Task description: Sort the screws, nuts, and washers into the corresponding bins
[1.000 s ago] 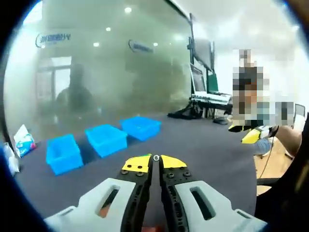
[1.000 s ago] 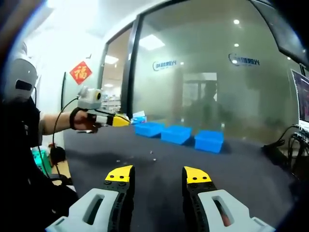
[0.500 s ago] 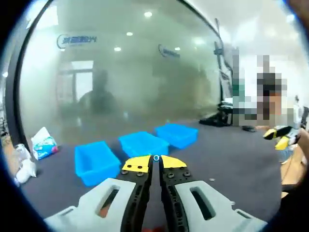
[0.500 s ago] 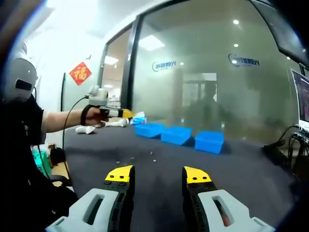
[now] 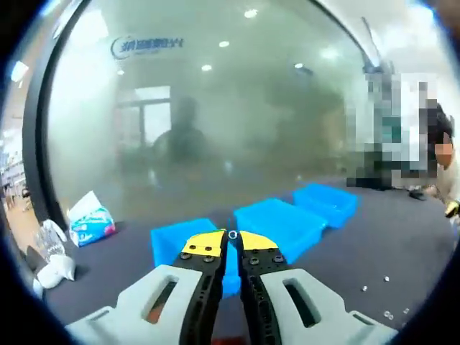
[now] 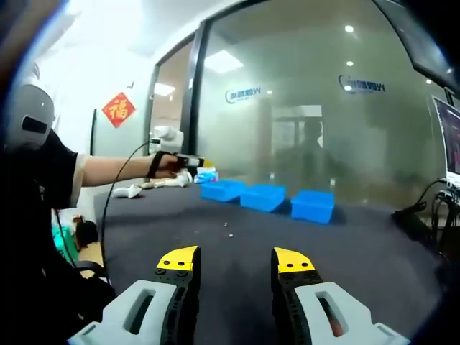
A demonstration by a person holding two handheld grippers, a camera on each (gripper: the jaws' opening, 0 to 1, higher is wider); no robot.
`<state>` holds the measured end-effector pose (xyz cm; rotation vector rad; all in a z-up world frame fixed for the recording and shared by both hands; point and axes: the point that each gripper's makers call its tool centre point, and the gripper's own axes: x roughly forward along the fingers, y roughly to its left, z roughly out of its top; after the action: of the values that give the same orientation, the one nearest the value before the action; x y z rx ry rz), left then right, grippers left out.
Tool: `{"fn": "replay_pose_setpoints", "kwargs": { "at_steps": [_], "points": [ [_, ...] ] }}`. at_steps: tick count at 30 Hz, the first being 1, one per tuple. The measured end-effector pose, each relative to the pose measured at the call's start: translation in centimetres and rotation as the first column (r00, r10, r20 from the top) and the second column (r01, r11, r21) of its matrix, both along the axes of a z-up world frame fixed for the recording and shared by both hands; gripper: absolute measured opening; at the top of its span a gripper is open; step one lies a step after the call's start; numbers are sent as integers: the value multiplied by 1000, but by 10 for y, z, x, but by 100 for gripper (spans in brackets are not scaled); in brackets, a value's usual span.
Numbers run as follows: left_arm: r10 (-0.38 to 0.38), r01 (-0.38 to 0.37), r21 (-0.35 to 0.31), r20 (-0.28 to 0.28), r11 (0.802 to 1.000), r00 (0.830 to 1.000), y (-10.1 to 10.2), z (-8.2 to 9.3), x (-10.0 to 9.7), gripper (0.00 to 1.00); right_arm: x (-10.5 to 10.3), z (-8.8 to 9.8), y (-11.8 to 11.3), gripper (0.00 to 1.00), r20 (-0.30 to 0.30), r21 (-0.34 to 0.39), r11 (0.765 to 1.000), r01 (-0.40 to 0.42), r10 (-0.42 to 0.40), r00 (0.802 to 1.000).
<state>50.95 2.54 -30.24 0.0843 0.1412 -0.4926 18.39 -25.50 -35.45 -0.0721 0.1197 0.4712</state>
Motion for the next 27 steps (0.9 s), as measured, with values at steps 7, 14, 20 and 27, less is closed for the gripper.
{"fn": "replay_pose_setpoints", "kwargs": {
  "at_steps": [7,14,20,27],
  "points": [
    [54,-53,16,-38,998,998,5,-10,32,6,0,-4,-1,36,-9,2,1000,0,0,1000],
    [121,-120,30,-63,992,991,17,-21,55,6,0,-5,-2,36,-13,1,1000,2,-2,1000],
    [137,-134,36,-83,990,987,21,-28,63,6,-1,-6,-2,36,-15,0,1000,4,-4,1000],
    [133,-131,34,-87,991,987,21,-31,60,6,0,-5,-1,36,-15,1,1000,1,-1,1000]
  ]
}}
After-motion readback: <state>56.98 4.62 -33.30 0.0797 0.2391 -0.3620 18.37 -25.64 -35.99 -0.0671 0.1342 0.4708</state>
